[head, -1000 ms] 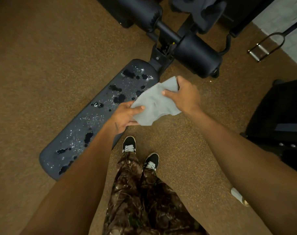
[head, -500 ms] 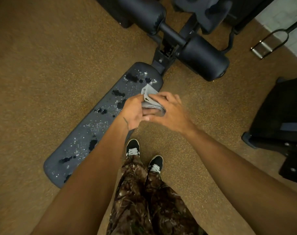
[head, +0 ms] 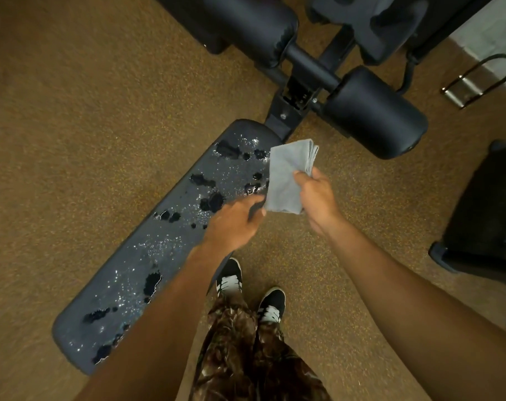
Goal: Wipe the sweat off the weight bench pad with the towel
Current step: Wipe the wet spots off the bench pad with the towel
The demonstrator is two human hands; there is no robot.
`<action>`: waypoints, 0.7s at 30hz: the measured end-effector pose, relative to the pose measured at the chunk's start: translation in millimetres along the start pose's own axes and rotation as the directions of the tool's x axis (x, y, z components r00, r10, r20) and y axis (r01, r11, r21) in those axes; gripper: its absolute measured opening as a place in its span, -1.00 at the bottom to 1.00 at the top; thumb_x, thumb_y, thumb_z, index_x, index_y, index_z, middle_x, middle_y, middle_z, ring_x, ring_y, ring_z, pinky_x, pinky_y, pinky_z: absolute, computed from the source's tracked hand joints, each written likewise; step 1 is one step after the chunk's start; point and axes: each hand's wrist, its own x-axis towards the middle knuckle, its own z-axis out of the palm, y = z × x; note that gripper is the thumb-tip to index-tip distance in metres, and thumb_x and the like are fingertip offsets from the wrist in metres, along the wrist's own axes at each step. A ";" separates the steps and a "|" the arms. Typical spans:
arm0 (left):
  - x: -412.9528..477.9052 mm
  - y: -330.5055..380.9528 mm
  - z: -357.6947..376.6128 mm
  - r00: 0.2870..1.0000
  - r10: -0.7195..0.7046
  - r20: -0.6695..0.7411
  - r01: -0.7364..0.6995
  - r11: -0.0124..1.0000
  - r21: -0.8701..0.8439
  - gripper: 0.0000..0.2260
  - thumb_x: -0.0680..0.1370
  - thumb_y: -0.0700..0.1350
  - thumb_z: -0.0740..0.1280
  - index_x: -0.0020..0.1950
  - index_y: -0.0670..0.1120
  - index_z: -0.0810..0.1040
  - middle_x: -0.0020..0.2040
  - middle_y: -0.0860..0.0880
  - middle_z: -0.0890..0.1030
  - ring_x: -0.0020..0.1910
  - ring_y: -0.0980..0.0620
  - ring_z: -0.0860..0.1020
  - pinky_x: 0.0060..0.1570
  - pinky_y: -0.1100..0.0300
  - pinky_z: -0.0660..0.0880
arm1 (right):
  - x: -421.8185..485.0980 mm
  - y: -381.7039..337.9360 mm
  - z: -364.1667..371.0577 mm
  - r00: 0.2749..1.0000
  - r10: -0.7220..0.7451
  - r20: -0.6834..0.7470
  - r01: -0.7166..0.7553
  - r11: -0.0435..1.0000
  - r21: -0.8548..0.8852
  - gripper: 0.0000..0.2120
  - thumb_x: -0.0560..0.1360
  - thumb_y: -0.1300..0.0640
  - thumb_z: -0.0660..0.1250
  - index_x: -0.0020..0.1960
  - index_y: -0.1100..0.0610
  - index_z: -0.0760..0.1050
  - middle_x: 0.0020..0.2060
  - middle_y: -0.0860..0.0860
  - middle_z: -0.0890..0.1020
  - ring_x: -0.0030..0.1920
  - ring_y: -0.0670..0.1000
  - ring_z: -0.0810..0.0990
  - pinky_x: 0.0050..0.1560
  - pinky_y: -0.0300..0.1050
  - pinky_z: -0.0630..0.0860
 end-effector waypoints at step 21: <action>49.6 -94.4 94.5 0.993 0.064 -0.100 0.021 0.733 0.679 -0.22 0.61 0.32 0.03 0.61 -0.08 -0.26 0.62 -0.15 -0.23 0.59 -0.22 -0.21 0.48 -0.36 -0.08 | 101.4 98.3 25.8 0.851 -0.206 0.484 0.498 0.021 -0.867 -0.36 0.65 0.04 0.09 0.61 0.00 -0.16 0.60 0.07 -0.19 0.58 0.17 -0.20 0.52 0.29 -0.02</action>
